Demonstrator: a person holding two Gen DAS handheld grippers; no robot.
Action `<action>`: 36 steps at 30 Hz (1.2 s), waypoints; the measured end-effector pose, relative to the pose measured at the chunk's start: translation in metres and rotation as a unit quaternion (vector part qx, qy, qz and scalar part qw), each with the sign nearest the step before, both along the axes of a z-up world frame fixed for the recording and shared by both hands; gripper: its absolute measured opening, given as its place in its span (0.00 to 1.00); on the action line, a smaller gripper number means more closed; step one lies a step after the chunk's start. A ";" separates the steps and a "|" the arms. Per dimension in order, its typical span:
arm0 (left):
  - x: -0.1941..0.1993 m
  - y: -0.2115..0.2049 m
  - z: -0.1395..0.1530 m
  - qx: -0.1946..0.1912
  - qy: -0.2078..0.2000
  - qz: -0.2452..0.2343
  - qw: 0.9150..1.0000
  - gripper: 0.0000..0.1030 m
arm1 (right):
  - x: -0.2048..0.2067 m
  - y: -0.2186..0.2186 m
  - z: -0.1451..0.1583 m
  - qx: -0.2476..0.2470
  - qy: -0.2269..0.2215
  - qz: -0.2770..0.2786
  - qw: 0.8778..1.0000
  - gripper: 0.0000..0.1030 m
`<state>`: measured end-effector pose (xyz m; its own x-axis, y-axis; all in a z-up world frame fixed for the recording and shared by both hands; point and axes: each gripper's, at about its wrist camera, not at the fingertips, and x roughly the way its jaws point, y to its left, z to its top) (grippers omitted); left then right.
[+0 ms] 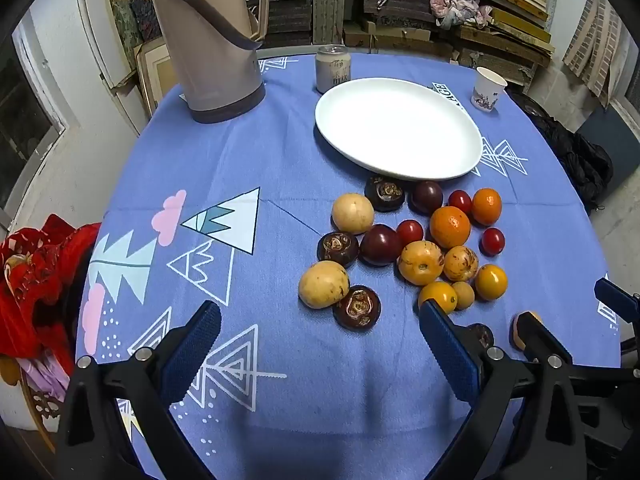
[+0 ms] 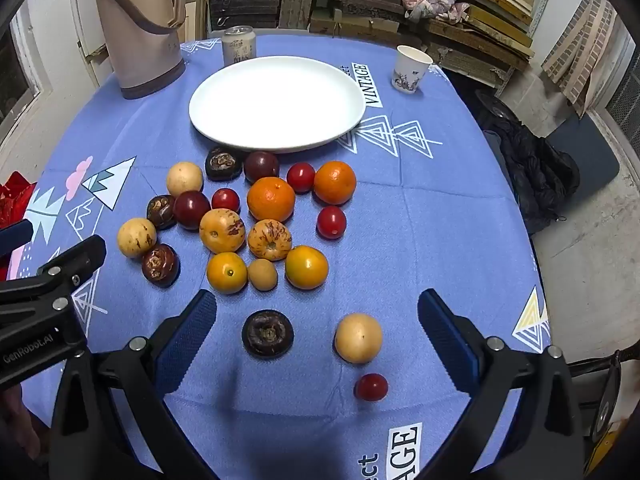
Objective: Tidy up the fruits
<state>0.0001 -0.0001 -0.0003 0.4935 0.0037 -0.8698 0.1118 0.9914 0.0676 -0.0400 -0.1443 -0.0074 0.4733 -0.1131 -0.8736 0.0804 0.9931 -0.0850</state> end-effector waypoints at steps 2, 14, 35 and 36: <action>0.000 0.000 0.000 -0.001 0.001 0.002 1.000 0.97 | 0.000 0.000 0.000 -0.001 0.001 0.000 1.000 0.96; -0.003 0.014 -0.013 -0.037 0.030 0.014 0.999 0.97 | -0.009 -0.013 -0.005 0.024 -0.002 -0.009 1.000 0.96; 0.003 0.016 -0.011 -0.021 0.035 0.049 0.998 0.97 | 0.015 -0.021 -0.014 0.041 0.005 0.027 0.999 0.96; 0.003 0.016 -0.011 -0.020 0.035 0.050 0.998 0.97 | 0.015 -0.022 -0.014 0.041 0.006 0.028 0.999 0.96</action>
